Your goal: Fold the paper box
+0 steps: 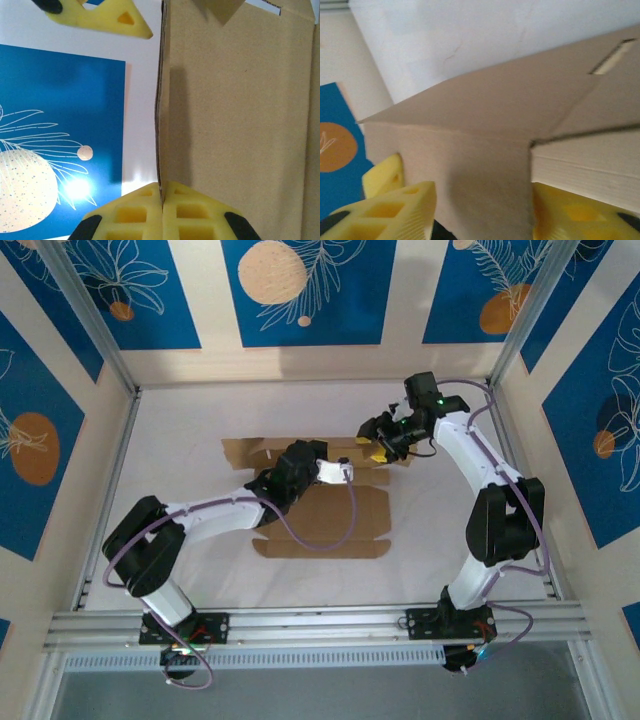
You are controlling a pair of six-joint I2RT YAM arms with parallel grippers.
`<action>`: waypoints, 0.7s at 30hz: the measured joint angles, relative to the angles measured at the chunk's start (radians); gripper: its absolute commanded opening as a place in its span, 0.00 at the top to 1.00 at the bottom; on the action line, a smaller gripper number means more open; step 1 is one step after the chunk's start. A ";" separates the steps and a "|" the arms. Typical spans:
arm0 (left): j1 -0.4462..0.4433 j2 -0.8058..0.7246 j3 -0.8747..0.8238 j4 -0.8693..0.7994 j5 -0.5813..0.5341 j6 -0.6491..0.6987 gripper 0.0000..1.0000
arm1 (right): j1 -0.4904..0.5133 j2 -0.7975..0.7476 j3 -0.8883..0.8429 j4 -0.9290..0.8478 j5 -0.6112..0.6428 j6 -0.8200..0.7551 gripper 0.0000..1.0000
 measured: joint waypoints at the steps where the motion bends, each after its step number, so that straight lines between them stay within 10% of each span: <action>1: 0.000 0.000 0.000 0.002 -0.002 0.000 1.00 | 0.000 0.000 -0.007 0.028 -0.019 0.017 0.59; 16: 0.002 0.000 -0.008 0.004 -0.034 -0.004 1.00 | -0.020 -0.056 -0.171 0.314 -0.122 0.212 0.94; 21: 0.002 0.000 -0.008 0.006 -0.032 -0.004 1.00 | -0.025 -0.067 -0.199 0.339 -0.131 0.228 0.50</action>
